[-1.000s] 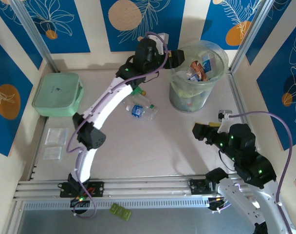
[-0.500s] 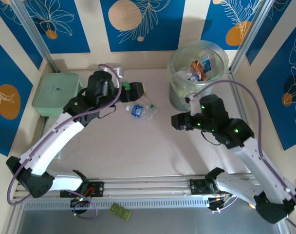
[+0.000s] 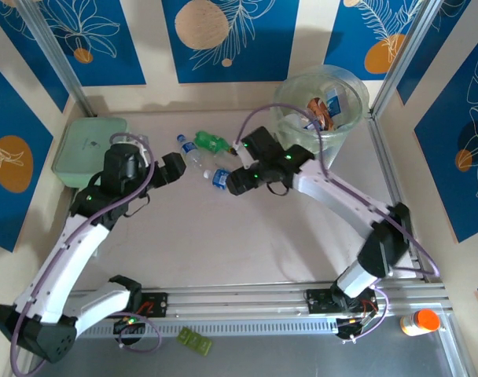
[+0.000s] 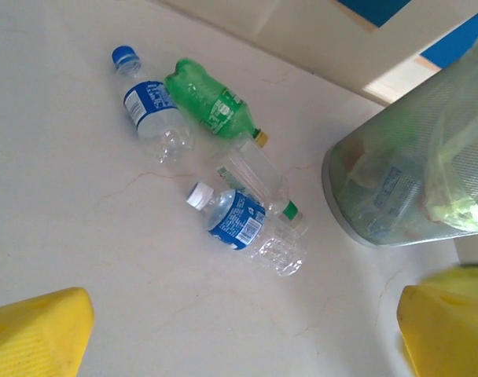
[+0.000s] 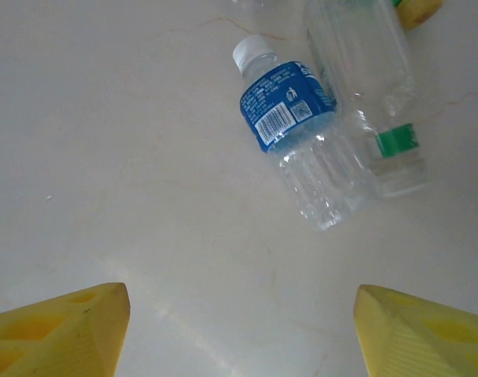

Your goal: Put the plastic bottles in the bin

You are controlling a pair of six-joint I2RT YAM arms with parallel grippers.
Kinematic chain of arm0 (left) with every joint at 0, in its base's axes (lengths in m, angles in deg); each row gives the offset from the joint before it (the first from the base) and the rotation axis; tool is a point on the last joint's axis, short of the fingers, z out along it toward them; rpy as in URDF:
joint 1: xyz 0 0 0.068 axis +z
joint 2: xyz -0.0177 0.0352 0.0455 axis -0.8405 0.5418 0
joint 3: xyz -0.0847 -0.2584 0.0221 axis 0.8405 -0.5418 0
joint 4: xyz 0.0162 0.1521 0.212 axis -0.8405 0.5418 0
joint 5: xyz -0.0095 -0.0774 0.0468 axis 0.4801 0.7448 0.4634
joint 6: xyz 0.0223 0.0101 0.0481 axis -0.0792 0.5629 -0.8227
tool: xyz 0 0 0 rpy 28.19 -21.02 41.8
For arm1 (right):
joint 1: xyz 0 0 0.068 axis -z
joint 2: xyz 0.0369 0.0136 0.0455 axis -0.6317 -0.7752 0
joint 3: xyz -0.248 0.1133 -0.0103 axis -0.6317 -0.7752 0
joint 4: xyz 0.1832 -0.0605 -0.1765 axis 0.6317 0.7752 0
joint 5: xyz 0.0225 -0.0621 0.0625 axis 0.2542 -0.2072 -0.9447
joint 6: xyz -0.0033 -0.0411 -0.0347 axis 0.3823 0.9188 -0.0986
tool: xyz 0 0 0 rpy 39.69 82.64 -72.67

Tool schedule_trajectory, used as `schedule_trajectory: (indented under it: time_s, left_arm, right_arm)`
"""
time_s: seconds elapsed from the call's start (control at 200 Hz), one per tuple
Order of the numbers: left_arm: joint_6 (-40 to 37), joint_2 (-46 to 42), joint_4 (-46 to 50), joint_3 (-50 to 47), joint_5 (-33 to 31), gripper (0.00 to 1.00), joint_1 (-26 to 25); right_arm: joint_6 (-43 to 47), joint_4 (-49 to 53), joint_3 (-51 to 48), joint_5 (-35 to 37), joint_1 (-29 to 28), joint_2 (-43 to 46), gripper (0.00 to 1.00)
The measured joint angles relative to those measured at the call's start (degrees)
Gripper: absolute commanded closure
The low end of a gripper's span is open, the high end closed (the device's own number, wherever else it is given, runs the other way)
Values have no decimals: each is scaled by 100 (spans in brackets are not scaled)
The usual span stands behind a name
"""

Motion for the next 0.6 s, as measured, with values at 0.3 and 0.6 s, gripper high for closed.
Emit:
schedule_trajectory:
  time_s: [0.3, 0.6]
  left_arm:
    - [-448, -232, -662, -505, -120, 2, -459]
    - [-699, -199, -743, -553, -107, 2, -608]
  right_arm:
    - [251, 175, 1493, 273, 192, -2070, 17]
    - [398, 608, 2369, 356, 273, -2959, 17]
